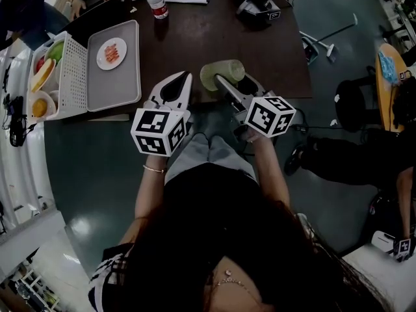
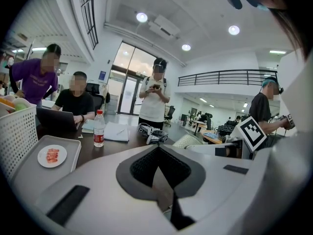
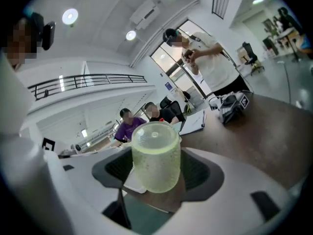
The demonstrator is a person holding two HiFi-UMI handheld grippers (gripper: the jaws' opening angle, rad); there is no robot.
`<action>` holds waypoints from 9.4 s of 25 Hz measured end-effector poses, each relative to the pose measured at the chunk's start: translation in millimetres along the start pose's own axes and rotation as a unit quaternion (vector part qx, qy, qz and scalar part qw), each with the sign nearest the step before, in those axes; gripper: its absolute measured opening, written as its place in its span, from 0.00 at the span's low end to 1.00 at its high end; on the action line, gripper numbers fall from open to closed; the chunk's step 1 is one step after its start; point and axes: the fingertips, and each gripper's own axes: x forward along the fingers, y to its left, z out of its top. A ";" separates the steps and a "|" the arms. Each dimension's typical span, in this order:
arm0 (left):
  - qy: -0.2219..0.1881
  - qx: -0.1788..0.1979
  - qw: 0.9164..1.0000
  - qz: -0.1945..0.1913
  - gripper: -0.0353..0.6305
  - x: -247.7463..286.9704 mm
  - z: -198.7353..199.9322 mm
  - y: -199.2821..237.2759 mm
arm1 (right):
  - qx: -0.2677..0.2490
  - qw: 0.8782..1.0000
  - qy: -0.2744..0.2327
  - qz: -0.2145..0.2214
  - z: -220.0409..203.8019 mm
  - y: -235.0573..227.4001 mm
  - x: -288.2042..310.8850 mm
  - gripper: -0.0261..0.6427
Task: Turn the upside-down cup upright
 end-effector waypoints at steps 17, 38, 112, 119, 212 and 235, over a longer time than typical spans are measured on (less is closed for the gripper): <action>-0.003 -0.016 1.000 -0.003 0.06 -3.2 -1.2 3.4 | 0.236 0.966 -0.044 0.095 -8.8 -8.2 -3.7 0.50; -0.015 -0.042 0.997 -0.064 0.09 -4.7 2.9 -5.0 | 0.371 0.910 -0.072 0.171 -3.8 -10.0 -5.2 0.50; 0.030 -0.004 0.966 -0.258 0.61 9.4 -2.6 -61.8 | 0.411 0.850 -0.066 0.323 10.1 25.1 -19.7 0.50; 0.034 -0.003 0.967 -0.254 0.61 9.8 -4.7 -60.0 | 0.407 0.855 -0.072 0.314 7.6 20.7 -18.0 0.50; 0.404 0.385 0.812 -0.169 0.60 115.4 -171.2 -20.4 | 0.159 0.986 -0.050 -0.021 -34.9 -93.3 -66.3 0.06; 0.396 0.371 0.820 -0.180 0.60 119.1 -168.9 -21.1 | 0.158 0.986 -0.049 -0.011 -31.6 -89.7 -67.8 0.06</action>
